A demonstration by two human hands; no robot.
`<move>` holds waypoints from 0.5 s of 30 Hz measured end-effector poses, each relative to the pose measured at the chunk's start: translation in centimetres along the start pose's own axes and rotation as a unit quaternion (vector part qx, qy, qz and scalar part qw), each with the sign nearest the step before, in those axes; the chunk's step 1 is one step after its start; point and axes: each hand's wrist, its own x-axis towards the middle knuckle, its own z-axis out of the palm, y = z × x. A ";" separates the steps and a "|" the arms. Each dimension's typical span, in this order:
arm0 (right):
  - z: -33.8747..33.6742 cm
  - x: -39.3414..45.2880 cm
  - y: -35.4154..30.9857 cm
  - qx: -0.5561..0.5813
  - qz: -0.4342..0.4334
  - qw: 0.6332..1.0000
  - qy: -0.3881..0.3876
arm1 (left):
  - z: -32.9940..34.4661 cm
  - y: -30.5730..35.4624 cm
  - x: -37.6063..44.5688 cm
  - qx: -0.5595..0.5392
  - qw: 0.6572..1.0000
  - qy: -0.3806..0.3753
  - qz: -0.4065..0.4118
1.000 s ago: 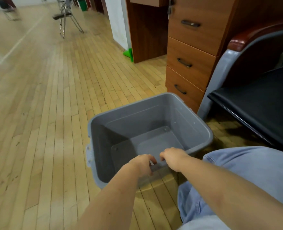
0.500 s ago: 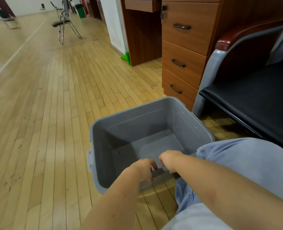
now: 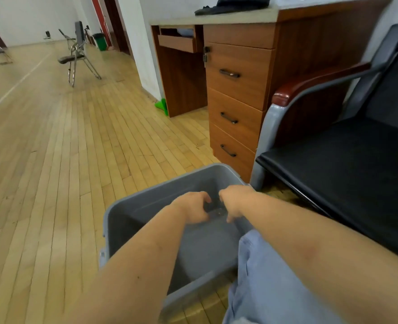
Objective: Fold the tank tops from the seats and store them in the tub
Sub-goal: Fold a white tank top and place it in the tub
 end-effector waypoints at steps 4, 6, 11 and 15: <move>-6.0 -2.3 7.3 0.072 0.043 0.994 0.075 | -5.6 4.4 3.2 0.028 0.997 0.061 0.048; -7.9 -3.1 11.2 0.103 0.061 0.988 0.101 | -7.8 7.5 5.1 0.032 0.993 0.084 0.075; -9.8 -4.4 20.9 0.113 0.081 0.978 0.155 | -11.6 16.4 11.0 0.046 0.980 0.118 0.153; -9.5 -4.4 28.6 -0.019 0.108 0.987 0.115 | -12.3 23.7 15.9 0.098 0.963 0.096 0.233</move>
